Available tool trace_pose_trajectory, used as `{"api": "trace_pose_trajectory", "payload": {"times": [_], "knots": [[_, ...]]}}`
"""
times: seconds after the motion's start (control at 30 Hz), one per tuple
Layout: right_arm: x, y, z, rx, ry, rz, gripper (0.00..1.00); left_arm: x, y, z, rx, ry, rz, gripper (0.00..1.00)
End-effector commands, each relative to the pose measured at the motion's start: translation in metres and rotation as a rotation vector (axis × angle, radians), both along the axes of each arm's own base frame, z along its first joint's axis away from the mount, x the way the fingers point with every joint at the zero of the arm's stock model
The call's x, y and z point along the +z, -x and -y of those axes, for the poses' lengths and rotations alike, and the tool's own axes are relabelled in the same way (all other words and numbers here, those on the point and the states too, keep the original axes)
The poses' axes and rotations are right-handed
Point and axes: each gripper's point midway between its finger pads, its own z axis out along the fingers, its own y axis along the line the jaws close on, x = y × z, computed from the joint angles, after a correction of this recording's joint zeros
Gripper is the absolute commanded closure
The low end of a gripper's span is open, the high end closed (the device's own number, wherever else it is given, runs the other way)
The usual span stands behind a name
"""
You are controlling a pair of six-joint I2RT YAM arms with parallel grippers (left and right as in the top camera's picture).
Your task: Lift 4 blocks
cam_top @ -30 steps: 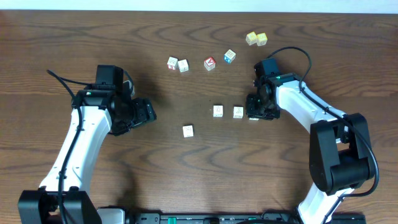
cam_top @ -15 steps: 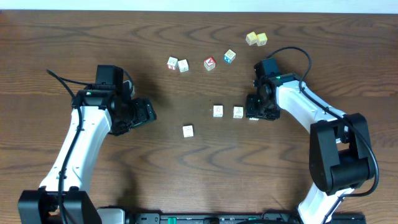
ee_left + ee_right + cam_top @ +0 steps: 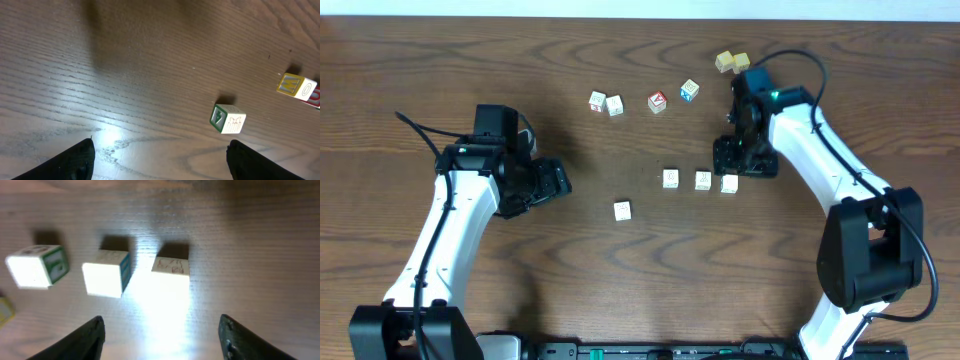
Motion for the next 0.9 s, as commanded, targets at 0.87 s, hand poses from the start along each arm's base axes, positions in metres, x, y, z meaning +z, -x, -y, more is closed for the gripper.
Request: {"api": "trace_pose_trajectory", "payload": {"times": [0.87], "knots": [[-0.015,0.057,-0.212,0.28,-0.086,0.106,0.1,-0.018,0.033,-0.109,0.493,-0.131,-0.189,0.15]]}}
